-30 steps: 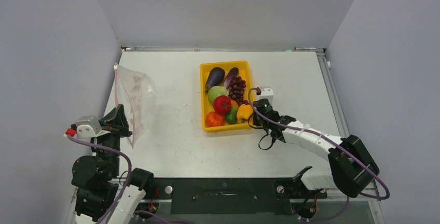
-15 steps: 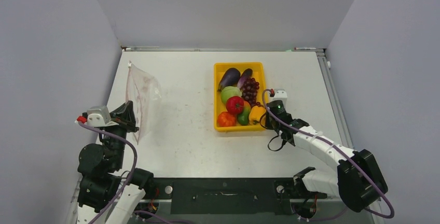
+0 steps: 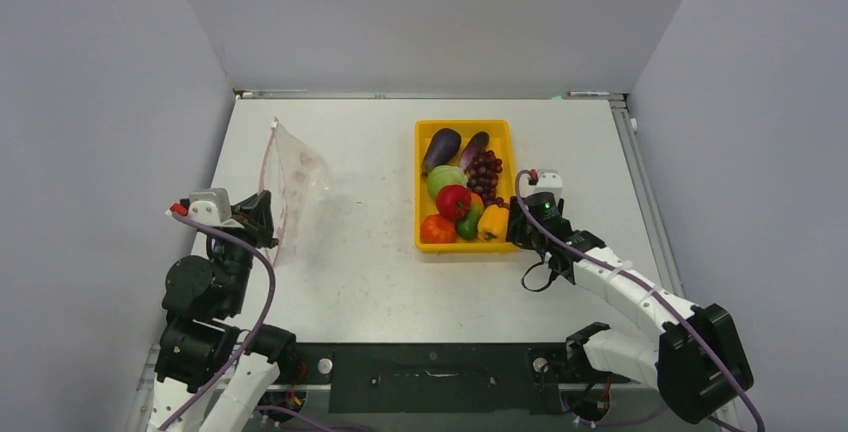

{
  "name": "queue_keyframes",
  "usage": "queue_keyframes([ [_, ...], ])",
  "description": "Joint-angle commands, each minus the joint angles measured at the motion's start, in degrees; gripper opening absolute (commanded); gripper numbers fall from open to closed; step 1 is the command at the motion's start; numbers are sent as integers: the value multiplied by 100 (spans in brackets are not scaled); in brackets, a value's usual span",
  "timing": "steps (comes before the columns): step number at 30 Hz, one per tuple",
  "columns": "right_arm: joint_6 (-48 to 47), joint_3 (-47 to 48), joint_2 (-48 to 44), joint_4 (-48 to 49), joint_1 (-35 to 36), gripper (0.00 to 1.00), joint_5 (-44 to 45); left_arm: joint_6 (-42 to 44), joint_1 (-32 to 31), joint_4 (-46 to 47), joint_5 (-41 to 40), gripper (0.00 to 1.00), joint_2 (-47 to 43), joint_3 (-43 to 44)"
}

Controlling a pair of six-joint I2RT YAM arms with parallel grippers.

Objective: Place the food in the zip-top bag and seal the zipper
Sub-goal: Move the bin to the center of the board, then open the zipper of the food storage bag at the center of the board.

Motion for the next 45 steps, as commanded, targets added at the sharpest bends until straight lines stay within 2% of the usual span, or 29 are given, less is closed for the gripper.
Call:
queue_keyframes([
  [1,57,339,-588,-185,-16,58,91,-55,33,59,208,0,195,275],
  [6,13,685,-973,-467,-16,59,-195,-82,33,-175,274,0,484,448],
  [11,-4,1020,-1289,-432,37,60,-1191,-131,24,-343,329,0,746,570],
  [18,35,1696,-1293,-650,605,61,-1753,-255,-45,-824,304,0,1146,768],
  [27,854,1940,-856,345,1593,59,-2212,-448,-307,-1458,97,0,1518,1038],
  [34,1271,2040,-315,1056,2535,60,-1832,-813,-781,-1739,-32,0,1727,1112],
  [40,1572,2118,135,1717,3111,62,-1465,-1161,-1688,-1895,-1000,0,1966,1045],
  [45,1834,2218,414,2079,3338,63,-1155,-1364,-2302,-1930,-1485,0,2232,1050],
])
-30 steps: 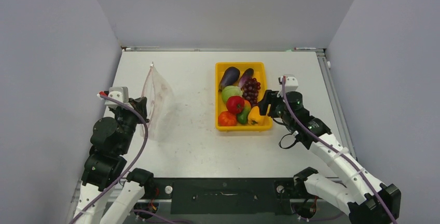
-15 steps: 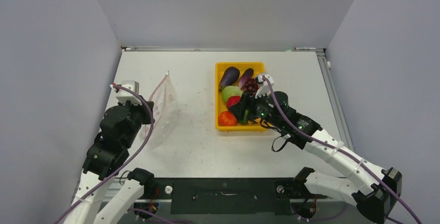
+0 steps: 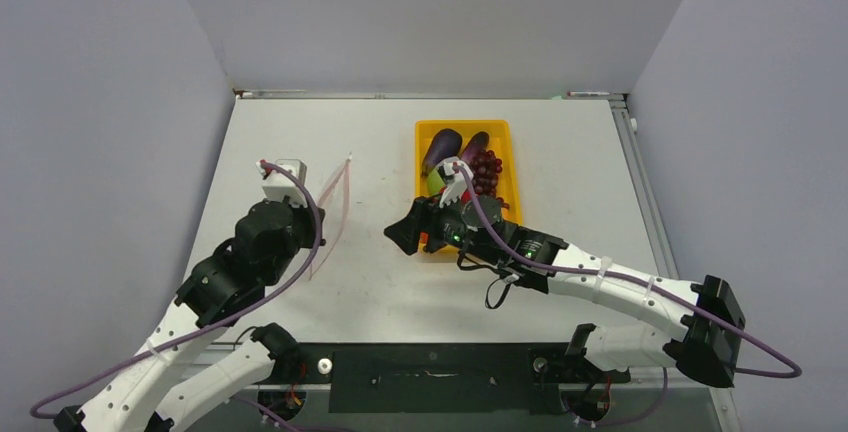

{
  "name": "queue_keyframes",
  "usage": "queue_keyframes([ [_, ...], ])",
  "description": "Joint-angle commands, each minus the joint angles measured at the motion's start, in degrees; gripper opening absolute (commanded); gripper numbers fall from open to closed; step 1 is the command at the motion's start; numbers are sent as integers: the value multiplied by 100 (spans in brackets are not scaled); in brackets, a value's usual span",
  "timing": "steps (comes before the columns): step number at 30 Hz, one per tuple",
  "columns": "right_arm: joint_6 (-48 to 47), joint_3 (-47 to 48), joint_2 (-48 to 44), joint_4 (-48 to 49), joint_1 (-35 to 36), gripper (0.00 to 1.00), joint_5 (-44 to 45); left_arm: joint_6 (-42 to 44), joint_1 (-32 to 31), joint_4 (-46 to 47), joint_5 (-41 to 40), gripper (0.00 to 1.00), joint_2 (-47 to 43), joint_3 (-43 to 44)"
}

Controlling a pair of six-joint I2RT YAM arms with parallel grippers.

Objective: Place the food in the zip-top bag and seal the zipper
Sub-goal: Open the zipper of the food storage bag at the center of the board.

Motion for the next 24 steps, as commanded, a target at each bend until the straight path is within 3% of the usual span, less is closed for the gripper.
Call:
queue_keyframes([
  [1,379,362,174,798,139,63,482,-316,-470,-29,-690,0,225,175],
  [24,1261,772,1324,1565,480,61,601,-562,-1415,51,-1449,0,635,368],
])
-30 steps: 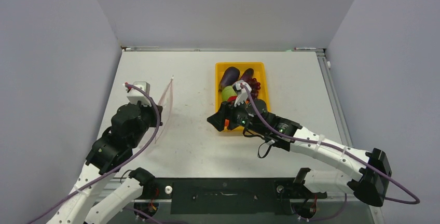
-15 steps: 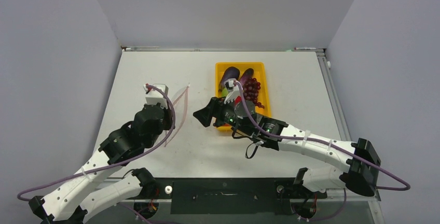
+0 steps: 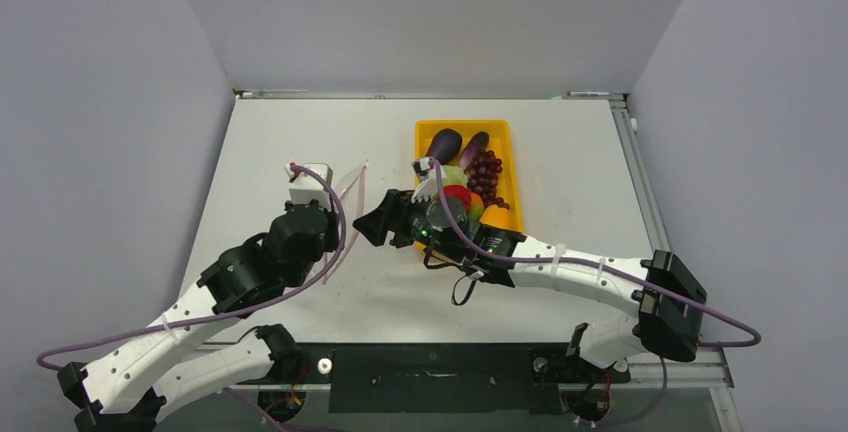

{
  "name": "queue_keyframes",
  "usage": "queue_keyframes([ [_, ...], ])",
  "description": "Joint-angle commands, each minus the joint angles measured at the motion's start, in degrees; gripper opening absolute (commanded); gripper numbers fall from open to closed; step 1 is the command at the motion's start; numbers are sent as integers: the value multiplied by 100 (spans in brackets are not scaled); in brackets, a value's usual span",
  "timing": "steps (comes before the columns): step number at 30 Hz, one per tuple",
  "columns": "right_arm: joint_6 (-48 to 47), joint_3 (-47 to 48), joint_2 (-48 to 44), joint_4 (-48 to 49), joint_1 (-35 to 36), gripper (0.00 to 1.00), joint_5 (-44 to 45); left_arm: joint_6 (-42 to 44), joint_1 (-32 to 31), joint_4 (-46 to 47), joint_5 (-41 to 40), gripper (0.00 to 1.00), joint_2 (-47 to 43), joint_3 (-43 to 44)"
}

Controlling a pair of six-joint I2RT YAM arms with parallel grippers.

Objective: Place the food in the zip-top bag and seal the zipper
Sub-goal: Open the zipper of the food storage bag at the center of the board.

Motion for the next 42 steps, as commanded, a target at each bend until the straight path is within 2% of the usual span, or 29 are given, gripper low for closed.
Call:
queue_keyframes([
  [1,232,289,139,554,52,61,46,-92,-121,171,-230,0,45,321],
  [10,454,331,459,761,70,52,-7,-134,-234,229,-294,0,86,311],
  [13,480,410,561,795,70,45,-38,-144,-256,236,-299,0,106,327],
  [20,450,469,669,864,78,7,-150,-143,-292,99,-308,0,117,439],
  [27,96,530,484,577,166,5,81,-117,-292,-230,-175,1,155,651],
  [36,-486,842,378,-45,529,5,678,-44,-292,-911,-33,19,444,1238],
  [42,-674,967,354,-284,707,5,984,-42,-292,-1242,97,23,628,1409],
])
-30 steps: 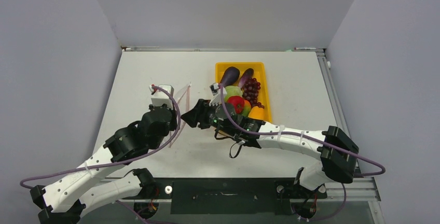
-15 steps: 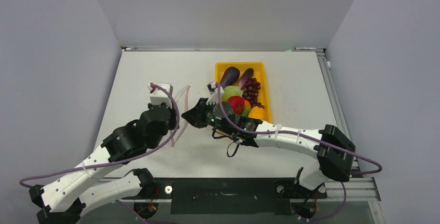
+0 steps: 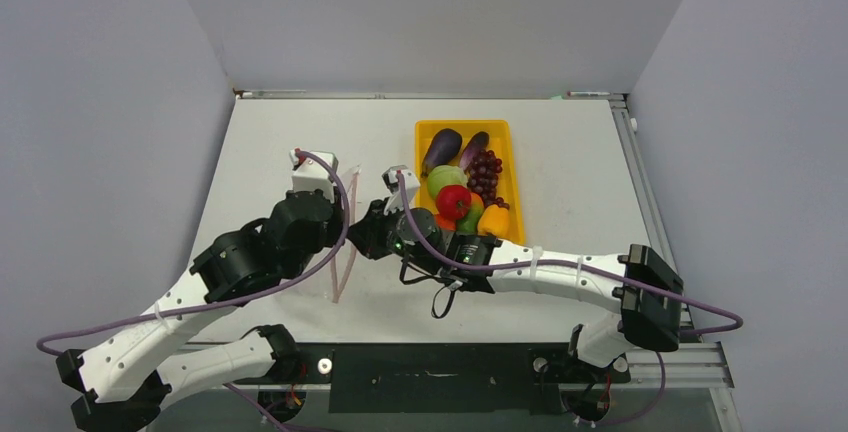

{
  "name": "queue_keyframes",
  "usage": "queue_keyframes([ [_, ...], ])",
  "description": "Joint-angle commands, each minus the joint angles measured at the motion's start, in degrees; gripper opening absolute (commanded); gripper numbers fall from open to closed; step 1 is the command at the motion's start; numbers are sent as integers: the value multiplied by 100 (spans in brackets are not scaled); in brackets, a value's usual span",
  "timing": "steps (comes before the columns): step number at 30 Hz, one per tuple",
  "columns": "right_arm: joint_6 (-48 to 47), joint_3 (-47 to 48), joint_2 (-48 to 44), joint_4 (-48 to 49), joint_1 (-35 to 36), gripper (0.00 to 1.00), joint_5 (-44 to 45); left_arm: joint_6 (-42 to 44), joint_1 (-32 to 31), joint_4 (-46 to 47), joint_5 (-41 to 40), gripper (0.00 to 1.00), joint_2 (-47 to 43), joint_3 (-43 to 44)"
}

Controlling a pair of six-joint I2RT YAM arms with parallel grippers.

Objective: Place the food in the zip-top bag and seal the zipper
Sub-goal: Open the zipper of the food storage bag at the center of the board.

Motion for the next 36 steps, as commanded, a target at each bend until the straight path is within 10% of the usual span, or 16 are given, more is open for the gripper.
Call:
queue_keyframes([
  [1,-293,299,-289,-157,125,5,447,46,-32,-394,114,23,124,307],
  [36,-666,567,8,-615,430,5,1522,-52,-32,-1727,-376,0,453,1026],
])
